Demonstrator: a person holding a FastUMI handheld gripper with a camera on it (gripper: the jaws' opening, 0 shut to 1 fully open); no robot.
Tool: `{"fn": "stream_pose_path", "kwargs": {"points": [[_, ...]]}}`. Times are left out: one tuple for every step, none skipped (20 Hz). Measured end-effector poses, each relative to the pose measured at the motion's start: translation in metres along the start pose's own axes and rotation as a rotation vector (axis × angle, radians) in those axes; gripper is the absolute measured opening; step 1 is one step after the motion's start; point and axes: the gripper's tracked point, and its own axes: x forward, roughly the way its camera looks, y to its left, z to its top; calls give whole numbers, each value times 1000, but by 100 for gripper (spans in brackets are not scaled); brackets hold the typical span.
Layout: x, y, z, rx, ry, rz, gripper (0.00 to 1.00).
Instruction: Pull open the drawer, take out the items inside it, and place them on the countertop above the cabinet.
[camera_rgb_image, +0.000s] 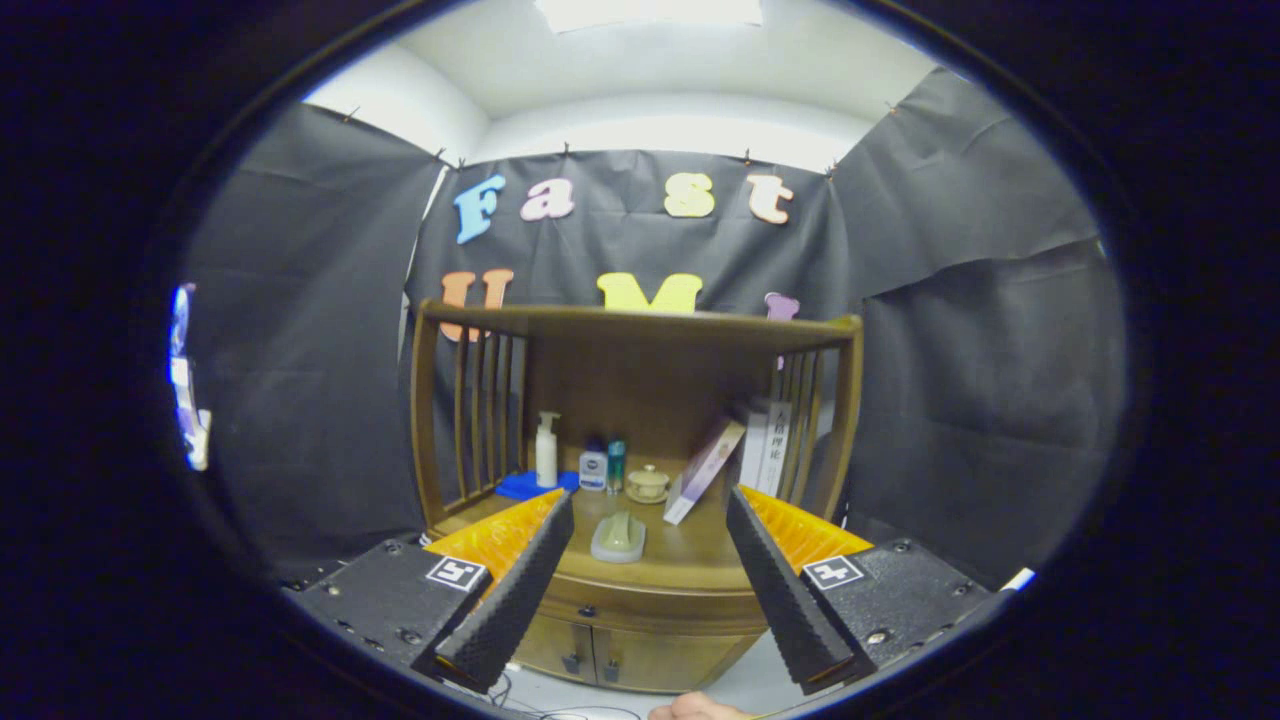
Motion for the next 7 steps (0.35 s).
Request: {"fn": "stream_pose_path", "kwargs": {"points": [[-14,-6,11,11,8,4,100],[-26,-14,27,20,0,9,100],[-37,-27,46,18,-18,-11,100],[-49,-40,61,7,-41,-36,100],[-61,-51,75,-5,-62,-52,100],[-73,-56,86,-11,-82,-57,100],[-84,-56,95,-17,-90,-56,100]]}}
